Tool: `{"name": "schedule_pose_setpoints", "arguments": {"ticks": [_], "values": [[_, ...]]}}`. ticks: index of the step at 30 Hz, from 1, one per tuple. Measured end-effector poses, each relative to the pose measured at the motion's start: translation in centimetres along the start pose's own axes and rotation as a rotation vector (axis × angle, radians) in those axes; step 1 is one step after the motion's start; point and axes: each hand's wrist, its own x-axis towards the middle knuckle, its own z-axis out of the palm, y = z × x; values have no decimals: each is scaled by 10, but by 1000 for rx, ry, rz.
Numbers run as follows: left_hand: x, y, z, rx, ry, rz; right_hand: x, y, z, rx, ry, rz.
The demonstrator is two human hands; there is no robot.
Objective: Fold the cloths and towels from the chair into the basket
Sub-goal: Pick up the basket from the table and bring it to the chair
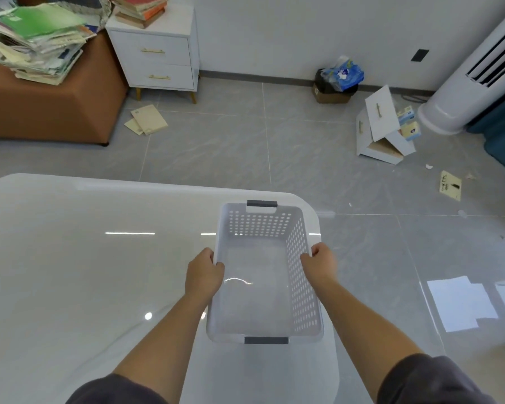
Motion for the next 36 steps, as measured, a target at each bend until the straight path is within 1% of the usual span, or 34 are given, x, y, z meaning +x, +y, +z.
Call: {"name": "schedule_pose_setpoints", "arguments": {"ticks": [4,9,17,20,22,25,27,31,34,36], "values": [[-16,-3,-52,-11,48,53,-42,-35,1,-26,25,-90],[-39,-21,-139,25,101,128,-108,-78,10,68,39,-163],[-81,-108,-289,85,117,186,-244,-133,60,105,65,-278],[-95,-139,-330,57,133,172,-284,-155,86,105,47,-321],[-104,-153,-352,11,114,138,-306,-169,102,111,42,-342],[-111,-176,-384,42,5,64,-332,-183,126,108,50,-388],[-110,-193,-405,84,-34,48,-347,-192,145,105,43,-411],[-101,-222,-448,79,-42,20,-366,-217,186,108,14,-430],[-76,-241,-488,85,-30,-19,-372,-243,221,121,2,-422],[-54,-252,-520,115,-9,-9,-376,-266,253,139,-12,-418]]}}
